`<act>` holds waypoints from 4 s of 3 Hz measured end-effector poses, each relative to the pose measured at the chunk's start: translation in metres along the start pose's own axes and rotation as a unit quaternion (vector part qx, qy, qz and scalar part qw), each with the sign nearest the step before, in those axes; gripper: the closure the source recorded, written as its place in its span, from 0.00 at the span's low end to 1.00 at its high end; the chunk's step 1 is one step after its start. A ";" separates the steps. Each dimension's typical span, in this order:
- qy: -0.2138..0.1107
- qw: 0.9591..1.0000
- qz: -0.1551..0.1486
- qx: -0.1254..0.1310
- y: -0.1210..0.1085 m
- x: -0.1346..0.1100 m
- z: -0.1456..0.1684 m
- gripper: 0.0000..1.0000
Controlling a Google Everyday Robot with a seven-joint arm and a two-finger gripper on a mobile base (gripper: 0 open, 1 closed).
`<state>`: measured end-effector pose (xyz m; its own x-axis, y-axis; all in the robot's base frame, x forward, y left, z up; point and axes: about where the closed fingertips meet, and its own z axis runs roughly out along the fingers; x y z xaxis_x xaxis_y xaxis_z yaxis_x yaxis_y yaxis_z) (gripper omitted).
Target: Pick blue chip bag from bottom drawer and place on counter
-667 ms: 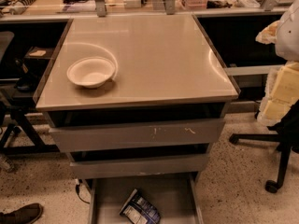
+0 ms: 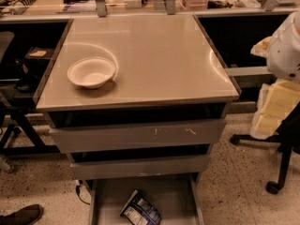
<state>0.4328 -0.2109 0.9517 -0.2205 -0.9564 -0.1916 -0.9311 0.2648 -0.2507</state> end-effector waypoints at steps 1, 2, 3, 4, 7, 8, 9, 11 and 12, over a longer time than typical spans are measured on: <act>-0.010 1.000 0.004 -0.001 0.024 -0.009 0.047 0.00; -0.016 0.999 0.019 -0.034 0.071 -0.010 0.141 0.00; -0.015 0.999 0.019 -0.035 0.072 -0.010 0.141 0.00; -0.023 0.998 0.028 -0.059 0.085 -0.008 0.160 0.00; -0.054 0.986 0.070 -0.141 0.160 -0.002 0.315 0.00; -0.061 0.984 0.079 -0.149 0.166 -0.002 0.327 0.00; -0.077 0.973 0.129 -0.176 0.194 0.005 0.382 0.00; -0.125 0.959 0.192 -0.167 0.205 -0.004 0.460 0.00; -0.125 0.959 0.191 -0.166 0.205 -0.004 0.460 0.00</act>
Offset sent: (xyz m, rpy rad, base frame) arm -0.0323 0.0736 -0.2483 0.1110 0.1476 -0.0397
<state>0.3768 -0.0960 0.4650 -0.5261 -0.7265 -0.4421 -0.8466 0.4968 0.1910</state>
